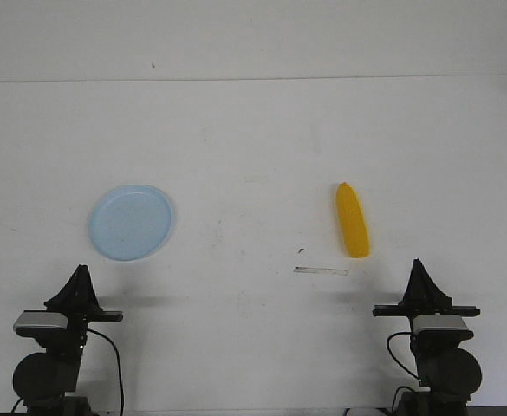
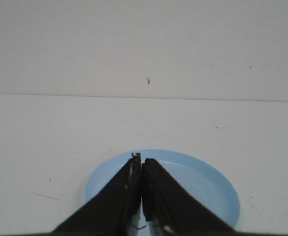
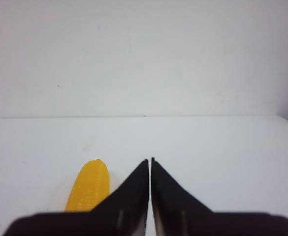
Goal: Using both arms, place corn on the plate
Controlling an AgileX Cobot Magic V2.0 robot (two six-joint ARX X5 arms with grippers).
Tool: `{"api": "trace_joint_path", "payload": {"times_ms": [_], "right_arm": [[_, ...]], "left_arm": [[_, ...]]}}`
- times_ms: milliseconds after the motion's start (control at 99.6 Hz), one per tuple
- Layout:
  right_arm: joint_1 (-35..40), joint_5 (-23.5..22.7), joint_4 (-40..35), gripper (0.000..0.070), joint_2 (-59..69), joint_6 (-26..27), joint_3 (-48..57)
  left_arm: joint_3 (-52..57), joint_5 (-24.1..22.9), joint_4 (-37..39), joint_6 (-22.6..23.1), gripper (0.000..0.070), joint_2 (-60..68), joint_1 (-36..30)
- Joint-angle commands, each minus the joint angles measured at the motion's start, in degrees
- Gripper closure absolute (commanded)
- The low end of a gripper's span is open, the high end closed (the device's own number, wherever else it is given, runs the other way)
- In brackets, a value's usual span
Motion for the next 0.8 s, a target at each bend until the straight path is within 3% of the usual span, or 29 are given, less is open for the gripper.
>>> {"api": "trace_joint_path", "payload": {"times_ms": [0,462,653,793], "right_arm": [[0.13,0.02,0.57,0.0694,0.09,-0.24,-0.07],[0.13,0.02,0.57,0.0694,0.09,-0.24,-0.07],[0.13,0.02,0.57,0.0694,0.09,-0.24,-0.07],[0.13,0.02,0.57,0.0694,0.09,-0.24,-0.07]], "left_arm": [[-1.22,0.13,0.85,-0.09,0.0699,-0.07,0.11],[-1.22,0.13,0.35,-0.22,0.0699,-0.07,0.11],[-0.04,0.09,2.73,-4.79,0.0699,-0.07,0.11],[3.26,0.09,2.21,-5.53,0.0699,-0.02,0.11]]}}
